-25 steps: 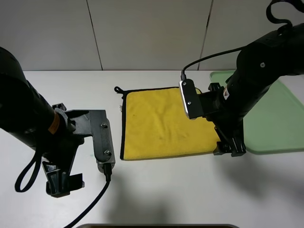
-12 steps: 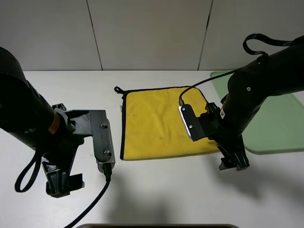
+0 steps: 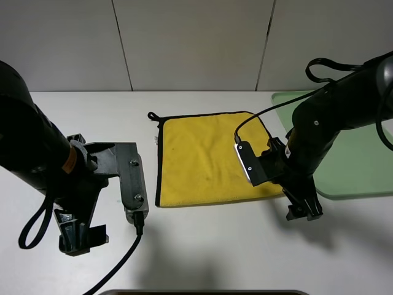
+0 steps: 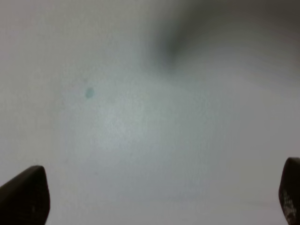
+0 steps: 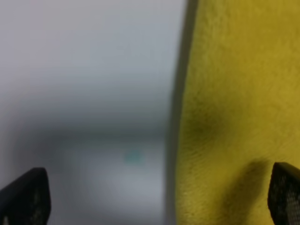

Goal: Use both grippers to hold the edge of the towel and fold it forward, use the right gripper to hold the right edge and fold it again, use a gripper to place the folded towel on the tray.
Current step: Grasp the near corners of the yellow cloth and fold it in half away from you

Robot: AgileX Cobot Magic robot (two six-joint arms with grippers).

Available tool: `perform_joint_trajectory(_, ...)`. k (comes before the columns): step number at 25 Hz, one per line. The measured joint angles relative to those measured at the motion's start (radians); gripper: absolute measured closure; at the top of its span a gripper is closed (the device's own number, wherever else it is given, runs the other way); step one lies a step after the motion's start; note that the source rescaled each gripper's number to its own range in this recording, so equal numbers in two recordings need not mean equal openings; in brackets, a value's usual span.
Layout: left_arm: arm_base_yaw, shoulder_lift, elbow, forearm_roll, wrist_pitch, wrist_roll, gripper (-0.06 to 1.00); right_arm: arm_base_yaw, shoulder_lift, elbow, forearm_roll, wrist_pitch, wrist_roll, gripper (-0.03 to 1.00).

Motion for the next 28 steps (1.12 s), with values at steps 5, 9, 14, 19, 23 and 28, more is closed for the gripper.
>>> perform_joint_trajectory(5, 0.000, 0.000, 0.000, 0.000, 0.000, 0.020, -0.03, -0.005, 0.032, -0.001, -0.002, -0.005, -0.003, -0.03)
perform_joint_trajectory(9, 0.000, 0.001, 0.000, 0.000, -0.038, 0.044, -0.03, -0.005, 0.036, -0.001, -0.002, -0.028, -0.005, -0.03)
perform_joint_trajectory(14, 0.000, 0.059, 0.000, 0.000, -0.130, 0.056, -0.03, -0.005, 0.036, -0.001, -0.002, -0.046, -0.006, -0.03)
perform_joint_trajectory(19, 0.000, 0.175, -0.036, -0.001, -0.176, 0.057, -0.03, -0.005, 0.036, -0.001, -0.002, -0.046, -0.006, -0.03)
perform_joint_trajectory(23, 0.000, 0.257, -0.119, -0.004, -0.183, 0.057, -0.03, -0.005, 0.036, -0.001, 0.005, -0.046, -0.006, -0.03)
perform_joint_trajectory(28, 0.000, 0.341, -0.206, -0.026, -0.190, 0.060, -0.02, -0.005, 0.036, -0.001, 0.009, -0.046, -0.007, -0.03)
